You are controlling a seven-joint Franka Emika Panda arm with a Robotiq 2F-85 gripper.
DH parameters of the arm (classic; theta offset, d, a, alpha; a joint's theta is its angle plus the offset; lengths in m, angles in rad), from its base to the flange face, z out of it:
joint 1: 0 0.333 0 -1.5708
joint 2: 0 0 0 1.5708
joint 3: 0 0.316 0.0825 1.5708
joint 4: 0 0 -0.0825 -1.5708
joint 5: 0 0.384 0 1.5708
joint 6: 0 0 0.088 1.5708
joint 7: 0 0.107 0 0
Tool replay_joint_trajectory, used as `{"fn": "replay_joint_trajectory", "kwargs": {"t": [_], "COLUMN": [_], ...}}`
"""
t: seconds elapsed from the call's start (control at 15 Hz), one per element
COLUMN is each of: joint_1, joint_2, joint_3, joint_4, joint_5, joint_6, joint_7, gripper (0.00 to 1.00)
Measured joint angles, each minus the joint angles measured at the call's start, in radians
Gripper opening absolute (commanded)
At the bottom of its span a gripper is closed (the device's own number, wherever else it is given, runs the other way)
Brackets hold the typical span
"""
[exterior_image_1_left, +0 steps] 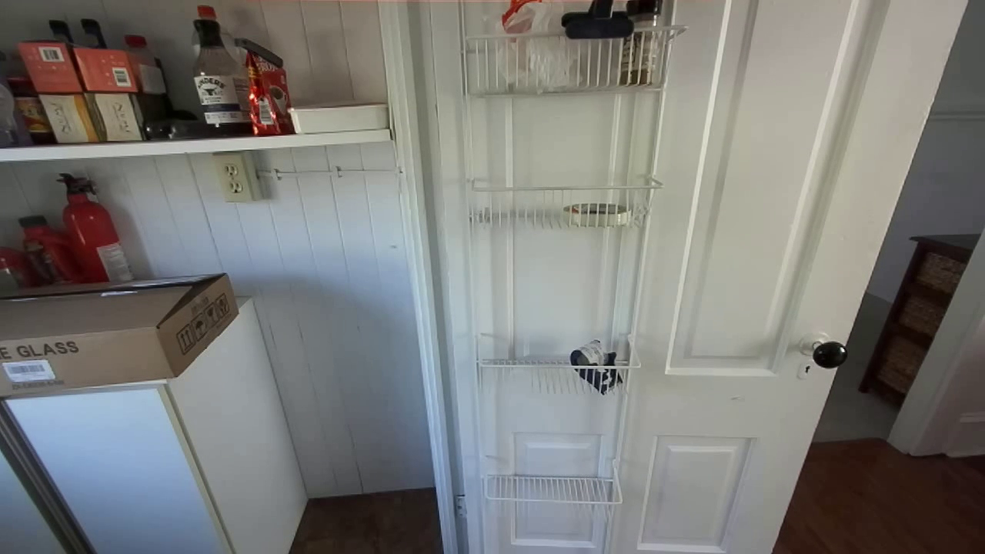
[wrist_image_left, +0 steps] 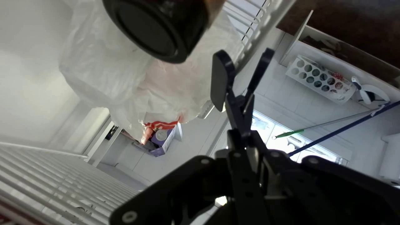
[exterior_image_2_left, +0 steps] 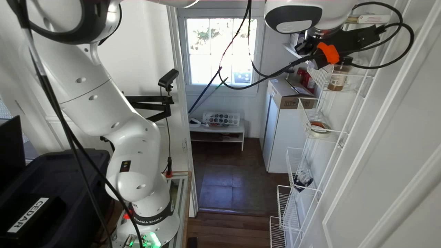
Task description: Pick up the black clip from the third tray on the door from the bottom and put it on fourth tray on the door from the bottom
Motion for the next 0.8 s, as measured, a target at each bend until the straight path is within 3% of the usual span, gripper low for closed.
{"fn": "replay_joint_trajectory", "kwargs": {"t": [0.6, 0.67, 0.8], "joint_1": [0.003, 0.003, 0.004], "joint_2": [0.030, 0.031, 0.031], "joint_3": [0.033, 0.034, 0.036], "joint_4": [-0.001, -0.001, -0.002], "joint_5": [-0.001, -0.001, -0.001], "joint_6": [0.079, 0.085, 0.092], "joint_7": [0.002, 0.002, 0.004], "gripper": [0.02, 0.34, 0.42]}}
